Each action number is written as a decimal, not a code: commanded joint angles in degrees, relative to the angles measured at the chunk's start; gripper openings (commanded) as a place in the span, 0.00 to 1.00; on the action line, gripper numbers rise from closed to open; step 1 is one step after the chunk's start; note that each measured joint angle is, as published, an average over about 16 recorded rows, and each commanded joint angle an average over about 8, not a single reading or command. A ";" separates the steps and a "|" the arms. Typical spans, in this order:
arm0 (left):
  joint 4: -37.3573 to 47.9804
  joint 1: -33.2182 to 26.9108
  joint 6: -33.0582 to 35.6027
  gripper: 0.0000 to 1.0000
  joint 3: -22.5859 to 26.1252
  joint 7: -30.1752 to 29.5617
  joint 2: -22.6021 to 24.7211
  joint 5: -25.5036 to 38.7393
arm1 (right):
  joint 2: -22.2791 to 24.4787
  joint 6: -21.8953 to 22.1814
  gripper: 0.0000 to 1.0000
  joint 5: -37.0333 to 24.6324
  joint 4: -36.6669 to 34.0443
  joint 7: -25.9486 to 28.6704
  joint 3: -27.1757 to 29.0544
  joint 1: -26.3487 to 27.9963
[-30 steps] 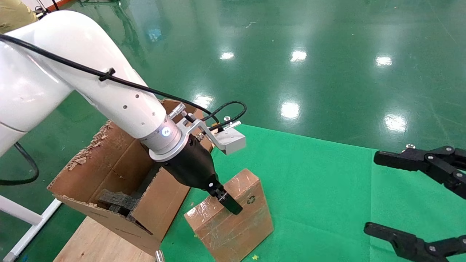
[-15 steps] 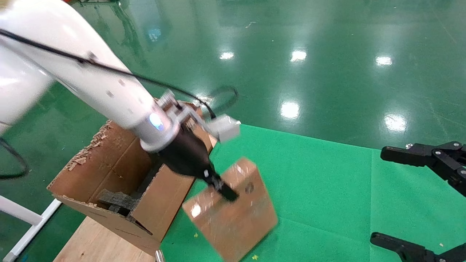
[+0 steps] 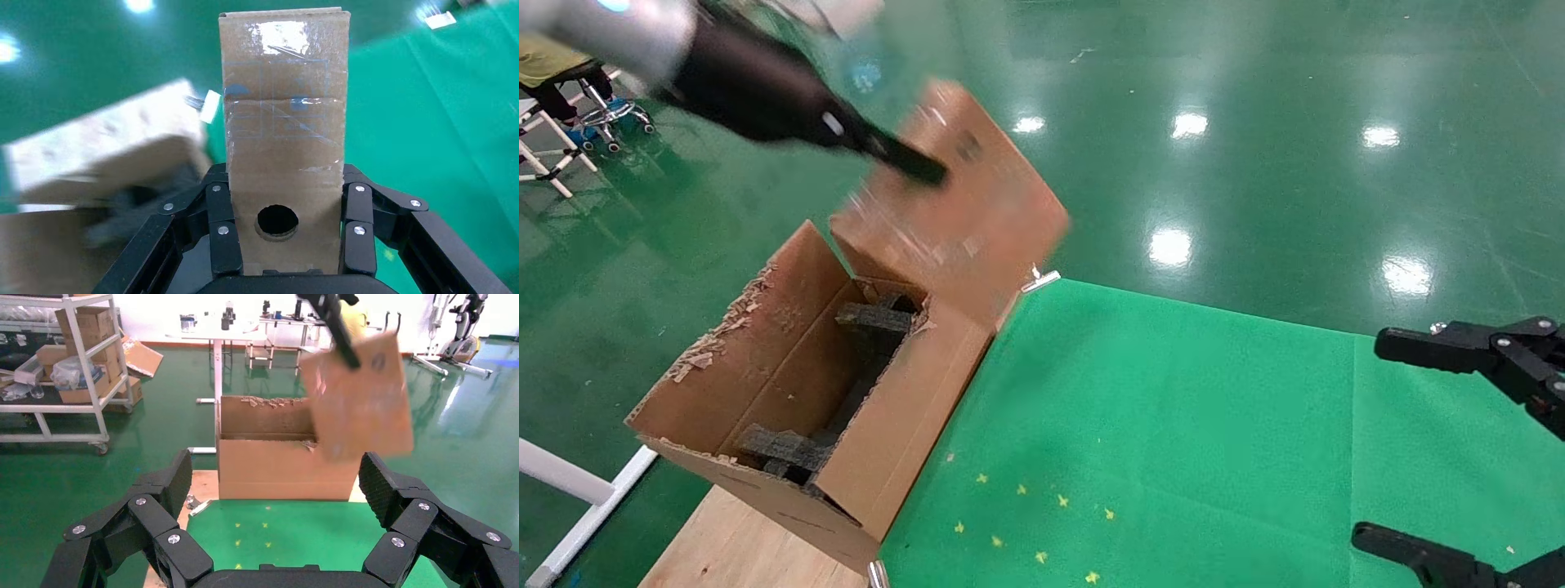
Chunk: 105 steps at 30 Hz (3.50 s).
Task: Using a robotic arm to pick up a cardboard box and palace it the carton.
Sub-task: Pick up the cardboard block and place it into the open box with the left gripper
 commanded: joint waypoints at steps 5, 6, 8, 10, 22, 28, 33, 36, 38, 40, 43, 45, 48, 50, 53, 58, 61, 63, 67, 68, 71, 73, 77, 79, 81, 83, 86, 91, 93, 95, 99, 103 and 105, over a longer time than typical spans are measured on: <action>10.76 -5.96 -0.75 0.00 0.75 7.16 -0.66 4.84 | 0.01 0.01 1.00 0.01 0.00 -0.01 -0.02 0.01; 12.27 -6.48 -0.99 0.00 1.06 8.14 -0.89 5.68 | 0.01 0.01 1.00 0.02 0.00 -0.01 -0.03 0.01; 15.06 -7.16 -1.50 0.00 1.66 9.98 -1.39 7.13 | 0.01 0.01 1.00 0.02 0.00 -0.02 -0.03 0.01; 17.70 -7.39 -2.08 0.00 2.26 11.71 -1.89 8.39 | 0.02 0.02 1.00 0.03 0.00 -0.02 -0.04 0.01; 30.78 -2.35 -7.77 0.00 4.32 19.31 -2.93 11.57 | 0.03 0.03 1.00 0.06 0.00 -0.04 -0.08 0.02; 34.63 1.43 -13.59 0.00 4.13 21.37 -2.64 11.29 | 0.04 0.04 1.00 0.07 0.00 -0.05 -0.10 0.02; 36.35 4.57 -18.67 0.00 3.73 22.39 -2.33 10.73 | 0.05 0.05 1.00 0.08 0.00 -0.06 -0.12 0.03; 36.98 5.80 -19.72 0.00 3.47 22.94 -2.18 10.35 | 0.05 0.06 1.00 0.09 0.00 -0.07 -0.13 0.03; 37.27 6.30 -19.75 0.00 3.34 23.33 -2.09 10.13 | 0.06 0.06 1.00 0.09 0.00 -0.07 -0.14 0.03; 37.50 6.68 -19.50 0.00 3.24 23.71 -1.97 9.97 | 0.06 0.06 1.00 0.10 0.00 -0.07 -0.14 0.03; 37.82 7.26 -18.87 0.00 3.19 24.22 -1.73 9.87 | 0.06 0.07 1.00 0.11 0.00 -0.08 -0.16 0.03; 38.06 7.77 -18.50 0.00 3.22 24.47 -1.54 9.89 | 0.07 0.07 1.00 0.11 0.00 -0.08 -0.16 0.04; 38.47 8.75 -18.25 0.00 3.29 24.65 -1.24 9.97 | 0.07 0.07 1.00 0.12 0.00 -0.09 -0.17 0.04; 38.76 9.56 -18.48 0.00 3.37 24.66 -1.03 10.06 | 0.07 0.08 1.00 0.12 0.00 -0.09 -0.18 0.04; 39.15 10.87 -19.19 0.00 3.47 24.49 -0.65 10.20 | 0.08 0.08 1.00 0.13 0.00 -0.09 -0.19 0.04; 39.71 13.09 -20.86 0.00 3.67 23.84 0.07 10.49 | 0.08 0.09 1.00 0.14 0.00 -0.10 -0.21 0.05; 39.98 14.33 -21.86 0.00 3.79 23.33 0.47 10.66 | 0.09 0.09 1.00 0.15 0.00 -0.11 -0.22 0.05; 40.15 15.12 -22.48 0.00 3.84 22.93 0.70 10.73 | 0.09 0.10 1.00 0.15 0.00 -0.11 -0.22 0.05; 40.36 16.56 -23.56 0.00 3.77 22.16 1.02 10.63 | 0.10 0.10 1.00 0.16 0.00 -0.12 -0.24 0.05; 40.39 16.90 -23.75 0.00 3.73 21.98 1.09 10.58 | 0.10 0.10 1.00 0.16 0.00 -0.12 -0.24 0.05; 40.40 17.85 -24.20 0.00 3.60 21.56 1.27 10.40 | 0.10 0.11 1.00 0.17 0.00 -0.12 -0.25 0.05; 40.39 18.40 -24.34 0.00 3.51 21.32 1.39 10.27 | 0.11 0.11 1.00 0.18 0.00 -0.13 -0.26 0.06; 40.37 19.66 -24.90 0.00 3.30 20.85 1.55 9.97 | 0.11 0.12 1.00 0.18 0.00 -0.13 -0.27 0.06; 40.36 20.46 -25.39 0.00 3.16 20.64 1.64 9.78 | 0.11 0.12 1.00 0.19 0.00 -0.14 -0.28 0.06; 40.32 21.39 -26.06 0.00 3.01 20.43 1.77 9.57 | 0.12 0.12 1.00 0.19 0.00 -0.14 -0.28 0.06; 40.28 22.39 -26.83 0.00 2.84 20.24 1.92 9.34 | 0.12 0.12 1.00 0.20 0.00 -0.14 -0.29 0.06; 40.21 24.00 -28.16 0.00 2.56 19.98 2.15 8.93 | 0.12 0.13 1.00 0.20 0.00 -0.15 -0.30 0.07; 40.04 26.45 -30.28 0.00 1.95 19.59 2.54 8.07 | 0.13 0.14 1.00 0.22 0.00 -0.16 -0.31 0.07; 39.95 27.27 -31.00 0.00 1.70 19.45 2.75 7.72 | 0.13 0.14 1.00 0.22 0.00 -0.16 -0.32 0.07; 39.87 27.98 -31.57 0.00 1.49 19.33 2.98 7.41 | 0.13 0.14 1.00 0.22 0.00 -0.16 -0.33 0.07; 39.77 29.33 -32.49 0.00 1.10 19.09 3.47 6.85 | 0.14 0.15 1.00 0.23 0.00 -0.17 -0.34 0.07; 39.76 30.64 -33.19 0.00 0.76 18.87 3.92 6.37 | 0.15 0.15 1.00 0.24 0.00 -0.18 -0.35 0.08; 39.79 31.31 -33.49 0.00 0.59 18.74 4.09 6.12 | 0.15 0.16 1.00 0.25 0.00 -0.18 -0.36 0.08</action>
